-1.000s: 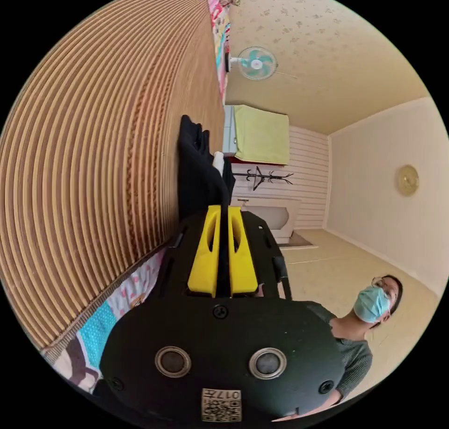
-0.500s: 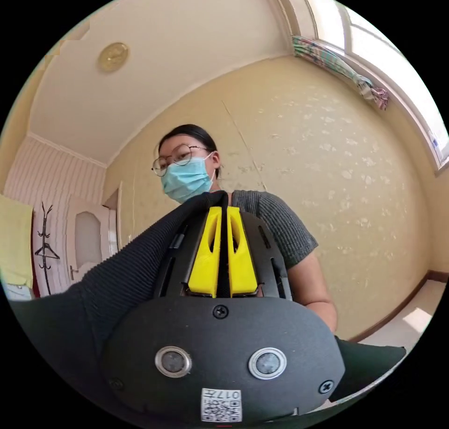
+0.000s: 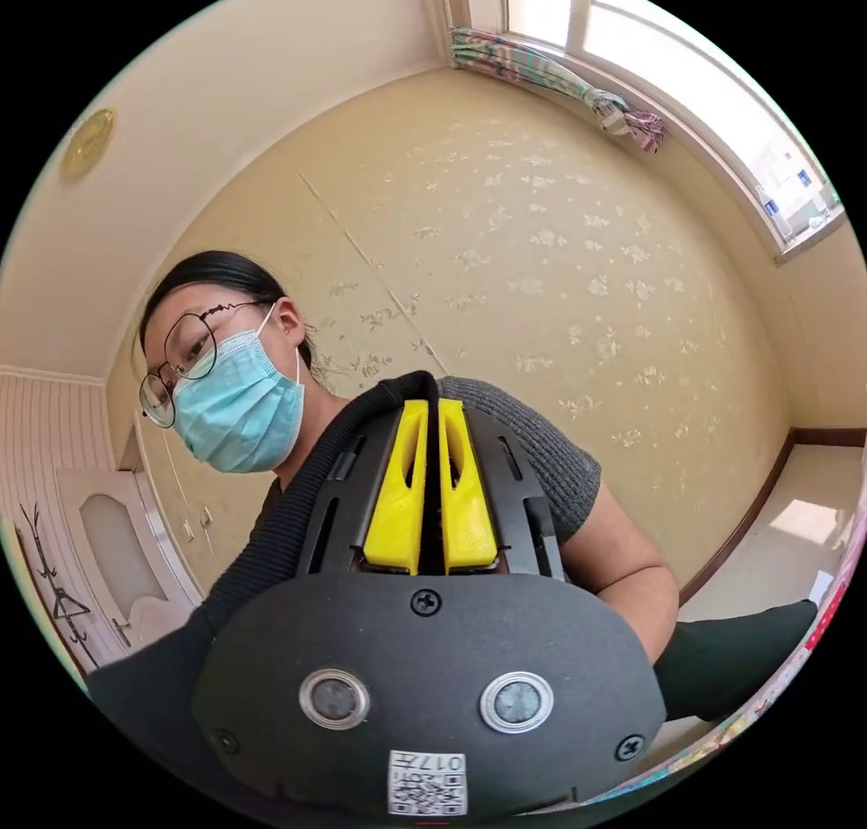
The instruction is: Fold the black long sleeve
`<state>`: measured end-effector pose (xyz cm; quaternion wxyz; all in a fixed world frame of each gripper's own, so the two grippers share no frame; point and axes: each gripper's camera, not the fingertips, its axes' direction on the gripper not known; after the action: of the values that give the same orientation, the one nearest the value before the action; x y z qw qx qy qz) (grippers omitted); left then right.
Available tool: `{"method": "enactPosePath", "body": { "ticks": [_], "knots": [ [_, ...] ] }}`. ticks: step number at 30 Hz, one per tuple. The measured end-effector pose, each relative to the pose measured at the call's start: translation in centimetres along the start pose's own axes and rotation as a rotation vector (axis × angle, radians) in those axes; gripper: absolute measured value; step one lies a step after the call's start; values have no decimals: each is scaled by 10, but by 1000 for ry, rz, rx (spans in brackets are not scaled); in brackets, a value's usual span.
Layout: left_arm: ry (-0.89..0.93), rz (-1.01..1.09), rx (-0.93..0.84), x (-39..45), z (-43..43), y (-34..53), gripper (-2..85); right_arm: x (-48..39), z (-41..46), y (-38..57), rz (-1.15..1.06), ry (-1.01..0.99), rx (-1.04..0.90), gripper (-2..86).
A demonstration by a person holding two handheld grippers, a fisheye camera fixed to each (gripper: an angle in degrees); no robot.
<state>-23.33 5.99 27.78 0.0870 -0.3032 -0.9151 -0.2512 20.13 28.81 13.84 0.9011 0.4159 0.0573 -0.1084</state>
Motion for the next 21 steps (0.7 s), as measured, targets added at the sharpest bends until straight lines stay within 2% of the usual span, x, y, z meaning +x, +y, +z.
{"method": "enactPosePath", "body": {
  "ticks": [2,4,6,7,10,12,14,16,17,20,21],
  "knots": [
    [-46,-18,39,5,-28,15,-7,4,3,-2,7,10,-13,168],
    [-72,-12,193,12,-63,36,-8,13,8,-2,40,25,-44,169],
    [1,85,364,13,-83,55,-8,20,14,-2,63,30,-76,170],
    [17,100,377,11,-83,56,-8,24,18,-2,76,30,-93,171],
    [41,66,284,-23,-59,41,-8,30,26,-2,95,13,-106,173],
    [-17,-102,30,-62,-28,24,-7,33,29,-2,103,3,-97,173],
    [-88,-159,-121,-75,-31,19,-7,37,29,-2,116,0,-81,173],
    [-114,-194,-122,-81,-56,16,-7,37,28,-2,124,-5,-60,173],
    [-112,-188,-63,-82,-72,12,-7,36,27,-2,122,-5,-55,173],
    [51,62,154,-74,-81,-8,-7,31,24,0,120,11,-38,173],
    [120,130,161,-76,-72,-20,-6,29,22,1,119,17,-34,173]
  ]
}}
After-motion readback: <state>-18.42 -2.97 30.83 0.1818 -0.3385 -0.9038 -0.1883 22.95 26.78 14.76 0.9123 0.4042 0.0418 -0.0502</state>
